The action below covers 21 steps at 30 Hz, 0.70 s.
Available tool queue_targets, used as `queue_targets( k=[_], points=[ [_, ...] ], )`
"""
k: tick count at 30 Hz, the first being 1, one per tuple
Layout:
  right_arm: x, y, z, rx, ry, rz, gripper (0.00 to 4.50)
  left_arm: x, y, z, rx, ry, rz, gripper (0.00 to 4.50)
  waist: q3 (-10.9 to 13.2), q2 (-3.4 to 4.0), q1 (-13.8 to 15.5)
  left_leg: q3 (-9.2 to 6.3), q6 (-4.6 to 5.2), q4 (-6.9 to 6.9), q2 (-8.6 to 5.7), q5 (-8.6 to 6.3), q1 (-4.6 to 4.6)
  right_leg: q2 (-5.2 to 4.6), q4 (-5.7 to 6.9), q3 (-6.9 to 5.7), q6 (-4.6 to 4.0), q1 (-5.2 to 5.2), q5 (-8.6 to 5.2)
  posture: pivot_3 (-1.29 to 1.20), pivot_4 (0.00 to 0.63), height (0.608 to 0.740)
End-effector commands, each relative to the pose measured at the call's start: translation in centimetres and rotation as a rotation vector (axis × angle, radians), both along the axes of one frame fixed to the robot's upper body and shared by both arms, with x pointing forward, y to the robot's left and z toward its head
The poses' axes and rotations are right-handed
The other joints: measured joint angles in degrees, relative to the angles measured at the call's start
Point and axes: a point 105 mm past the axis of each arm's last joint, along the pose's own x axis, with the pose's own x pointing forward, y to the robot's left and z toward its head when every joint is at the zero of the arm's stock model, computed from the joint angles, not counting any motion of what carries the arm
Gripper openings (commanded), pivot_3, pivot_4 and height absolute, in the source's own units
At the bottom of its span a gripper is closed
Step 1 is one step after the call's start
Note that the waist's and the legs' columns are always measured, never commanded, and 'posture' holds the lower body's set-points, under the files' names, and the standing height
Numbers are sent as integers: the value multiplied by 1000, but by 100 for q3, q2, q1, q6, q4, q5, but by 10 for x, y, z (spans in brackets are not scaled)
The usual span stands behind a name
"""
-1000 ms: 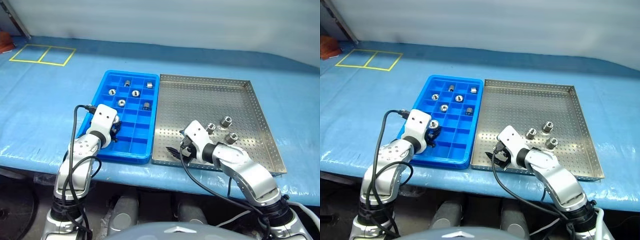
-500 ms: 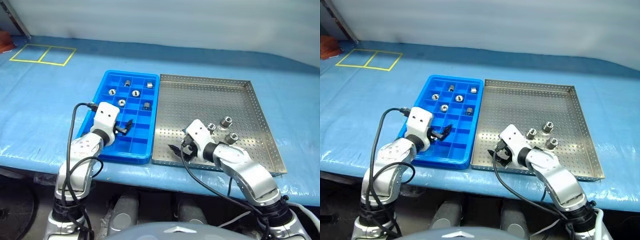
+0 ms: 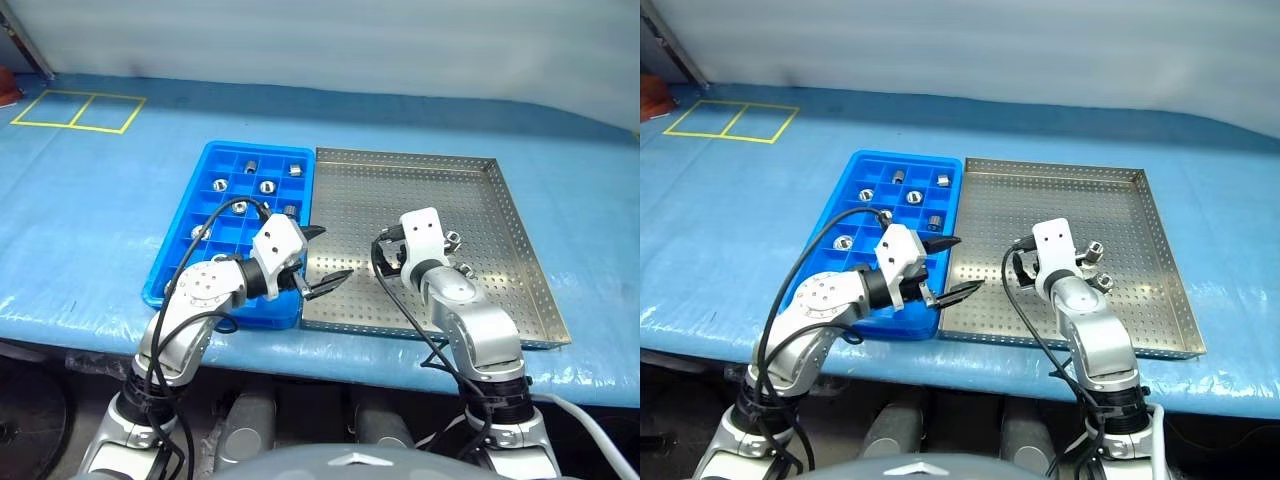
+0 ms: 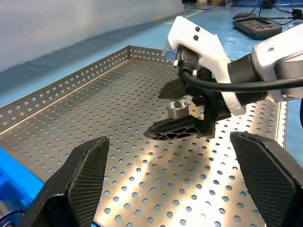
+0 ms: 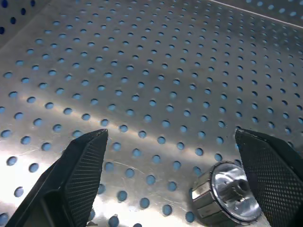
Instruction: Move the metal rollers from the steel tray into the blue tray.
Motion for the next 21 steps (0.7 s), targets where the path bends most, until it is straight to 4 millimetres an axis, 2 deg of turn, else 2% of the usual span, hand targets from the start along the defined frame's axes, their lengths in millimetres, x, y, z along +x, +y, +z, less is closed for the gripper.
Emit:
queue_targets(
  k=[1, 4, 13, 16, 21],
  points=[
    [1, -14, 7, -7, -36, -81, 4500, -5, -10, 3, -10, -19, -64, 4435, 0, 0, -16, 0, 0, 0, 0, 0, 0, 0, 0, 0, 0, 0, 0, 164, 150, 740],
    [-1, -17, 2, 5, -21, -112, 4500, -7, -14, 1, -9, -9, -77, 4435, 0, 0, -65, 0, 0, -1, 1, 0, 1, 1, 1, 0, 0, -1, 0, 158, 150, 740],
    [-1, -9, -18, 130, 50, -112, 4500, -5, -14, -5, 10, -1, -64, 4435, 0, 1, -139, 0, 1, -2, 2, 0, 3, 2, 3, 1, 0, 0, 0, 159, 150, 740],
    [1, -11, -23, 147, 58, -134, 3929, -4, -13, -5, 13, 0, -58, 4500, -1, 2, -143, 0, 1, -3, 2, 0, 5, 2, 3, 1, 0, 1, 0, 166, 150, 740],
    [3, -10, -22, 146, 52, -127, 2257, -3, -9, -6, 18, 1, -23, 4500, -1, 3, -131, -1, 1, -2, 2, 0, 5, 2, 2, 1, 0, 2, 0, 183, 150, 740]
  ],
)
